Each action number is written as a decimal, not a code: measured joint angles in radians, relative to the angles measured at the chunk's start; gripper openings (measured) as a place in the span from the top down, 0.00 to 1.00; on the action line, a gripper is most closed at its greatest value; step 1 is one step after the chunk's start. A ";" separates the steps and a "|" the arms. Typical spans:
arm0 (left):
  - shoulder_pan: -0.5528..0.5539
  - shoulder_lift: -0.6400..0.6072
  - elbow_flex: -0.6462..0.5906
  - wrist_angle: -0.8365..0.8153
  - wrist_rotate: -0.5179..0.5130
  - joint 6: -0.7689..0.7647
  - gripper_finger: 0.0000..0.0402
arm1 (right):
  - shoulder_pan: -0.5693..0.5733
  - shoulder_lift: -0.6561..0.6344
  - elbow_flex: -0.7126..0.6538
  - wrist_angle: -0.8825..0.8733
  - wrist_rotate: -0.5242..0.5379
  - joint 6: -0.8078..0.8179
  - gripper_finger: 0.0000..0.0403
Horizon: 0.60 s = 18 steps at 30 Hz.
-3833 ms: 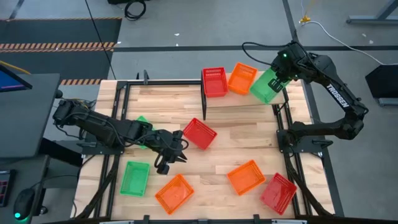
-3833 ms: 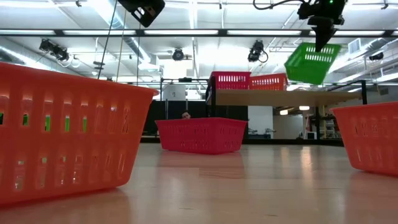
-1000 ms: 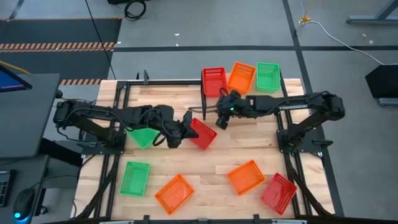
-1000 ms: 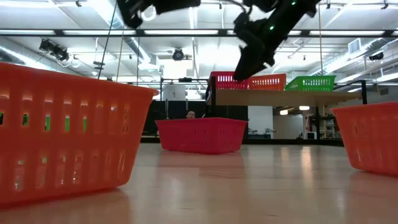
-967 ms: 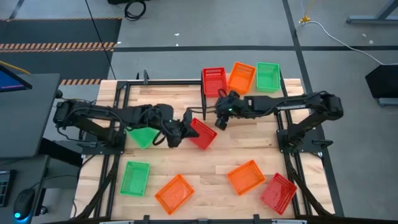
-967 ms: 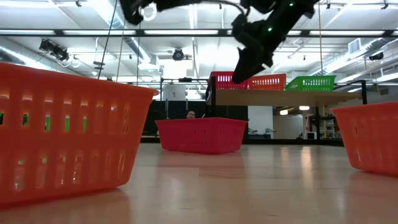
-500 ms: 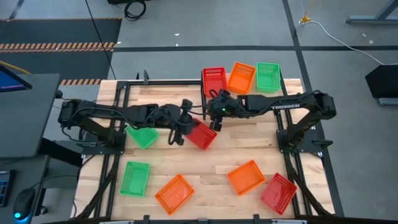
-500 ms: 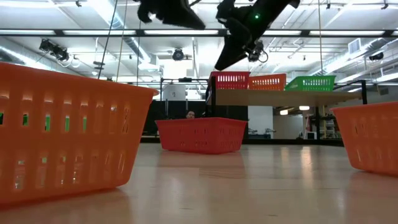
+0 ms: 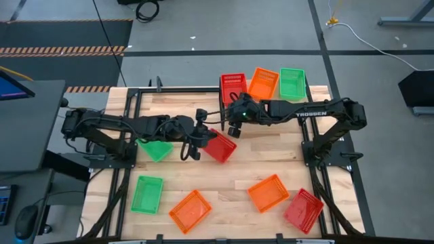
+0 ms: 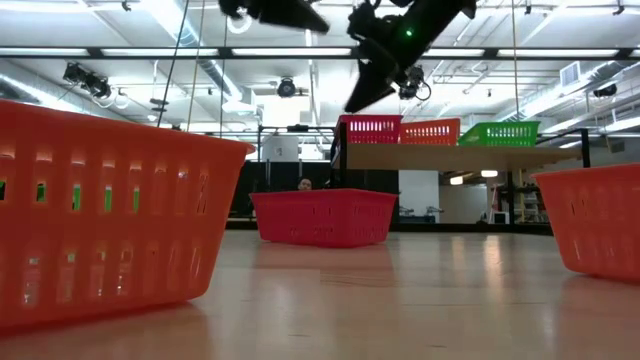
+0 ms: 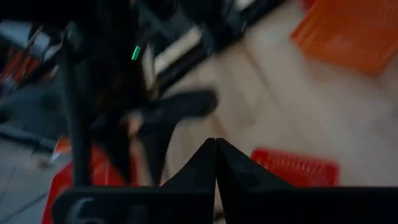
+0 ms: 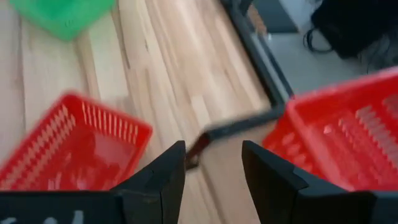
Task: Stack baskets on shelf by color
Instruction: Adjust the bins on the shelf
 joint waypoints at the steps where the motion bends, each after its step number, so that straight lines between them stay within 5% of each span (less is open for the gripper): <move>1: -0.001 0.000 0.000 0.027 0.032 0.000 0.96 | -0.001 0.000 0.000 0.037 -0.016 -0.006 0.59; 7: -0.001 0.000 0.000 0.182 0.260 -0.001 0.97 | -0.005 0.030 0.000 0.226 -0.059 -0.048 0.59; 18: -0.001 0.000 0.000 0.272 0.459 -0.034 0.95 | -0.008 0.135 0.000 0.344 -0.075 -0.039 0.59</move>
